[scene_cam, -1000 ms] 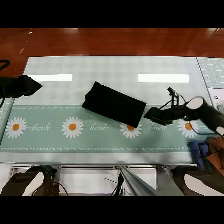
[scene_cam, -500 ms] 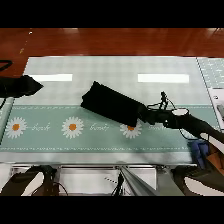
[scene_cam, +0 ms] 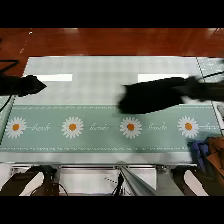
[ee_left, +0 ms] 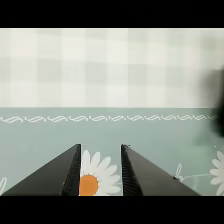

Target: Fold the shirts.

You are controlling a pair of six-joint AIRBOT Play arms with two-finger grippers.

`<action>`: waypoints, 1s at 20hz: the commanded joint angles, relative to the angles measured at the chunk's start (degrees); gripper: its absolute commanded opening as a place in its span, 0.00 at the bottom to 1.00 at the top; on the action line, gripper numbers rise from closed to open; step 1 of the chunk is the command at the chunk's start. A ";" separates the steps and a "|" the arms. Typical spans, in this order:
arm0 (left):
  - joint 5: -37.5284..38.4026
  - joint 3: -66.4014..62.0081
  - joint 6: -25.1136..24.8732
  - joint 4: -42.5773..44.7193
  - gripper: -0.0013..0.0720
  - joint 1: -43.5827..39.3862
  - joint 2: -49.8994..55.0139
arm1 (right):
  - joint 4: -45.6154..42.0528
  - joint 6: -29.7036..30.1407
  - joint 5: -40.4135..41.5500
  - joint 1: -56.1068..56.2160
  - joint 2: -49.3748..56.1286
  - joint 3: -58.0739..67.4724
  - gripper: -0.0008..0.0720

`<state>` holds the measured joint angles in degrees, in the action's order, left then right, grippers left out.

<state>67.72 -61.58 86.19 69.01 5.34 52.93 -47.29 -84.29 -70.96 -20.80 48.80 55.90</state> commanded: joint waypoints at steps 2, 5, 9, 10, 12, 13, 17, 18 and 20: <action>-2.69 0.00 -1.73 0.00 0.45 -0.15 6.32 | -15.61 -5.57 -24.65 -26.80 -5.81 16.22 0.04; -2.80 0.00 -3.41 -0.66 0.45 -1.03 10.51 | -22.49 -3.43 -32.50 -41.03 -5.81 20.20 0.04; -6.47 -0.02 -4.76 -1.05 0.45 -3.02 14.12 | -32.00 -4.22 -35.34 -51.12 -6.43 20.83 0.04; -8.07 -0.02 -4.74 -1.07 0.45 -3.37 14.73 | -35.06 -4.20 -35.32 -51.65 -6.91 20.81 0.04; -11.74 -0.02 -4.72 -1.07 0.45 -3.58 15.65 | -40.44 -4.46 -35.36 -51.60 -6.97 20.81 0.04; -13.64 -0.02 -4.74 -1.05 0.45 -3.56 16.02 | -41.70 -4.44 -35.34 -51.58 -7.23 20.81 0.04; -20.70 -0.02 -4.74 -0.98 0.45 -3.54 16.55 | -52.59 -4.42 -35.34 -51.60 -8.70 20.81 0.04; -22.18 -0.02 -4.74 -0.92 0.45 -3.52 16.55 | -55.01 -4.17 -35.34 -51.60 -9.22 20.76 0.04; -25.57 -0.04 -4.74 -0.44 0.45 -3.50 16.55 | -58.71 -2.82 -35.36 -51.60 -10.25 20.74 0.04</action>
<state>48.05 -61.58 81.45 68.03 1.87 69.23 -97.82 -88.33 -106.00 -72.18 39.75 76.62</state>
